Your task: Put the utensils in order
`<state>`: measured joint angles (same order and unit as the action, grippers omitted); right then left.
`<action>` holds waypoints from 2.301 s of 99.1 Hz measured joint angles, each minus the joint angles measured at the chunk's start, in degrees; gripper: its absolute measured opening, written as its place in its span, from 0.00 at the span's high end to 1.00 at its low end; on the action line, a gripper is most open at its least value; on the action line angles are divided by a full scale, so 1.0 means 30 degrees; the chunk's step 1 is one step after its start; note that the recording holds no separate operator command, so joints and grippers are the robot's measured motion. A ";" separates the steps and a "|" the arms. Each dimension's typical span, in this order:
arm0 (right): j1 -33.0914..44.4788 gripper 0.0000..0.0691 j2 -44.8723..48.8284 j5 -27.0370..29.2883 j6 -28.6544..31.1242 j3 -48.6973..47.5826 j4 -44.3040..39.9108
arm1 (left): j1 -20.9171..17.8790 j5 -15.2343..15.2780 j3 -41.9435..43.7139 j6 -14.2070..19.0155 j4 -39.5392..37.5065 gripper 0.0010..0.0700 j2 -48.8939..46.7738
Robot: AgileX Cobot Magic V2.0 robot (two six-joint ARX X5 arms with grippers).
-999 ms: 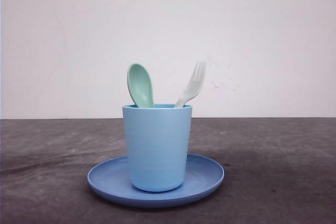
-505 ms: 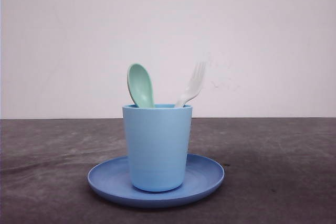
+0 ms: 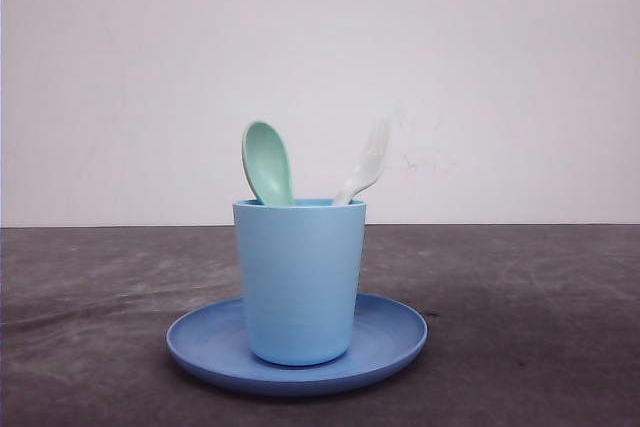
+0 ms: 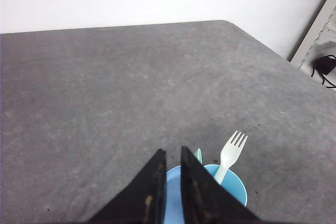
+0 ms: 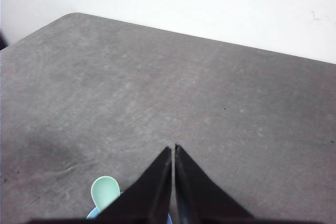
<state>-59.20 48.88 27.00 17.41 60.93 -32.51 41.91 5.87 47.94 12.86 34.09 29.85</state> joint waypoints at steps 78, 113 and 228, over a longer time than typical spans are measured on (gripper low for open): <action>0.0000 0.99 0.0000 0.0000 -0.0007 0.0000 0.0000 | -0.0058 0.0270 0.0000 -0.0554 0.0000 0.98 -0.0015; 0.0000 0.99 0.0000 0.0007 -0.0007 0.0000 0.0000 | -0.5107 0.0969 -0.1668 -0.4503 -0.1464 0.98 -0.0947; 0.0000 0.99 0.0000 0.0000 -0.0007 0.0000 0.0000 | -1.2305 0.0991 -1.5365 -0.5428 -0.8000 0.98 -0.9879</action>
<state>-59.20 48.88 27.00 17.39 60.93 -32.51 4.99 8.84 1.85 -3.42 10.09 0.21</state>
